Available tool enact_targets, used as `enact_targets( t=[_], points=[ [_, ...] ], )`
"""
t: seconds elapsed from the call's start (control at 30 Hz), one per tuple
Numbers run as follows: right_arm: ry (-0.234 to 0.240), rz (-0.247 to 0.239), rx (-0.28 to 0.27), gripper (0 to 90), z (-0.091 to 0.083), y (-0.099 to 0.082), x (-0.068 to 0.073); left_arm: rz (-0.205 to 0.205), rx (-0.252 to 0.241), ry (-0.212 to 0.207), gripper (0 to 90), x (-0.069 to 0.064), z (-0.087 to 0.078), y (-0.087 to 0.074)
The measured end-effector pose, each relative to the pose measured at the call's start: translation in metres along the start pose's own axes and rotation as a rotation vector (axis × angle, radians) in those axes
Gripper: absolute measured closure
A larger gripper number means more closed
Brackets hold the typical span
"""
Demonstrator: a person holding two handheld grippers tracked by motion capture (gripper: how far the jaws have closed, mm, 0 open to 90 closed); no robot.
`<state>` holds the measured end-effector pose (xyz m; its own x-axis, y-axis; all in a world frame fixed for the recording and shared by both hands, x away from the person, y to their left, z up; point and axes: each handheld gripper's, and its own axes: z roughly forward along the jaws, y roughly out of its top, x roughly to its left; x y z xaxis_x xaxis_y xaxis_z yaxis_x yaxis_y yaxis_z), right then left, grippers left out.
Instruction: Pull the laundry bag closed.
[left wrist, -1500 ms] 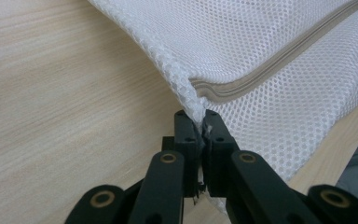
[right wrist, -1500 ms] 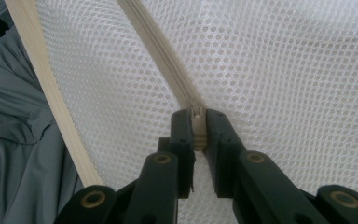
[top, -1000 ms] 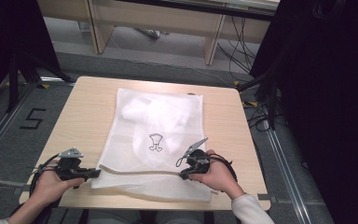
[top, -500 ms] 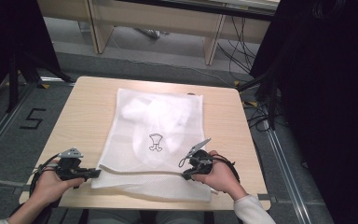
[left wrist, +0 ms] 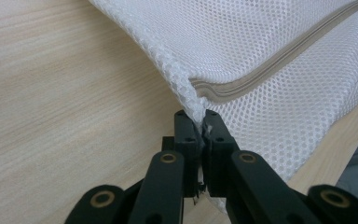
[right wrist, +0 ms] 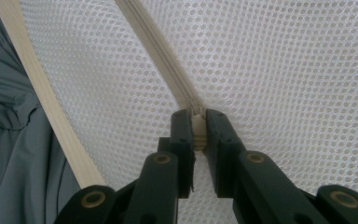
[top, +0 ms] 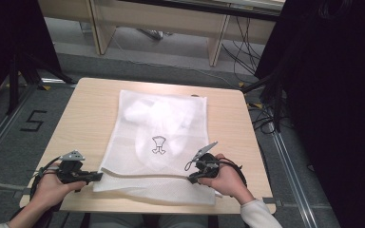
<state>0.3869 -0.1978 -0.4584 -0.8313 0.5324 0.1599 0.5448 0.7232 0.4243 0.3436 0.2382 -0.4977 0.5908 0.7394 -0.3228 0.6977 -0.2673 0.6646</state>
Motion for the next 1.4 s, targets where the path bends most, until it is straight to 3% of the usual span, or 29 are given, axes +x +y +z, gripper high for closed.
enact_targets(
  t=[0.4,0.47,0.73,0.77,0.83,1.2,1.27,1.33,1.4],
  points=[
    [-0.008,0.003,0.003,82.7,-0.001,-0.003,-0.002,0.004,0.003,0.002,85.7,0.000,0.000,0.000],
    [-0.004,0.026,0.007,82.7,-0.003,-0.004,-0.002,0.002,-0.001,0.001,85.7,0.000,0.000,0.000],
    [-0.005,0.010,0.002,82.6,-0.002,-0.006,-0.005,0.003,0.000,0.003,85.7,0.000,-0.001,0.000],
    [-0.007,0.039,0.010,82.7,-0.003,-0.007,-0.003,0.002,-0.001,0.002,85.7,0.000,-0.001,0.000],
    [-0.006,0.024,0.006,82.7,-0.003,-0.008,-0.005,0.003,-0.001,0.003,85.7,0.000,-0.001,0.000],
    [-0.017,0.044,0.002,82.6,-0.005,-0.014,-0.008,0.004,0.002,0.004,85.7,0.000,-0.001,0.000],
    [-0.014,0.045,0.005,82.7,-0.007,-0.015,-0.009,-0.002,-0.017,0.010,85.7,0.000,0.000,-0.001],
    [-0.015,0.058,0.009,82.7,-0.007,-0.016,-0.009,0.002,-0.001,0.004,85.7,0.000,-0.001,0.000],
    [-0.015,0.032,-0.003,82.7,-0.006,-0.017,-0.011,0.003,0.002,0.004,85.7,0.000,-0.001,0.000]
  ],
)
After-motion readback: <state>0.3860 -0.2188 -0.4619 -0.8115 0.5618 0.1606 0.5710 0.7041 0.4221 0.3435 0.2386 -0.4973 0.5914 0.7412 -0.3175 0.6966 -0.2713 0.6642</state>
